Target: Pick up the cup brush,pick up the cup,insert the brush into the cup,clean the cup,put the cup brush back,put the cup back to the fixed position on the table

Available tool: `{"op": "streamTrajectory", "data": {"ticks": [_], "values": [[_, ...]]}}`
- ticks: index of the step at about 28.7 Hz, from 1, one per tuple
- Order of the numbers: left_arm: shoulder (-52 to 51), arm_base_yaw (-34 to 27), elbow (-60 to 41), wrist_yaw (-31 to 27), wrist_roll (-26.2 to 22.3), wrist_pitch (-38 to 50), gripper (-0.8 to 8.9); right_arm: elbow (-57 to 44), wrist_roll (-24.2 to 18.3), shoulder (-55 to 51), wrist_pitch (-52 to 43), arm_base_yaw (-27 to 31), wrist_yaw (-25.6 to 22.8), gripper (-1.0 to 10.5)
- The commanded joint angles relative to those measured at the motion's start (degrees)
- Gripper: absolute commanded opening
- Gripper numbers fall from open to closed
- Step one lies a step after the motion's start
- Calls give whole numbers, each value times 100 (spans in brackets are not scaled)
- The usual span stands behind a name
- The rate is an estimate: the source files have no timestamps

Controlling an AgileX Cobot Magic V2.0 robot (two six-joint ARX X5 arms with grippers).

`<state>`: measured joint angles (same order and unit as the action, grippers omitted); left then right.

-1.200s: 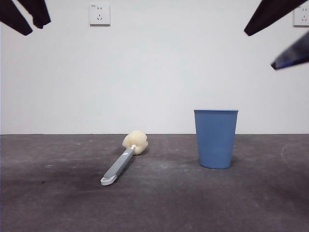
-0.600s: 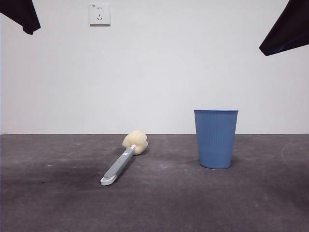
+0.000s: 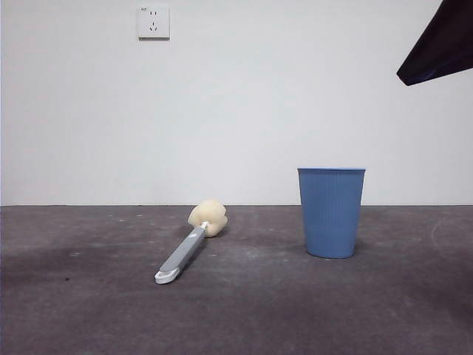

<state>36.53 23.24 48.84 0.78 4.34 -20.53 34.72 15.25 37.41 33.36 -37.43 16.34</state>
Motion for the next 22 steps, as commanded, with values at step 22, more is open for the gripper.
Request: {"op": "streamTrajectory", "data": {"ticks": [22], "values": [[-3440, -2184, -4868, -345, -243, 2988, -3, 11, 33, -4, -26, -4, -17, 1]]}}
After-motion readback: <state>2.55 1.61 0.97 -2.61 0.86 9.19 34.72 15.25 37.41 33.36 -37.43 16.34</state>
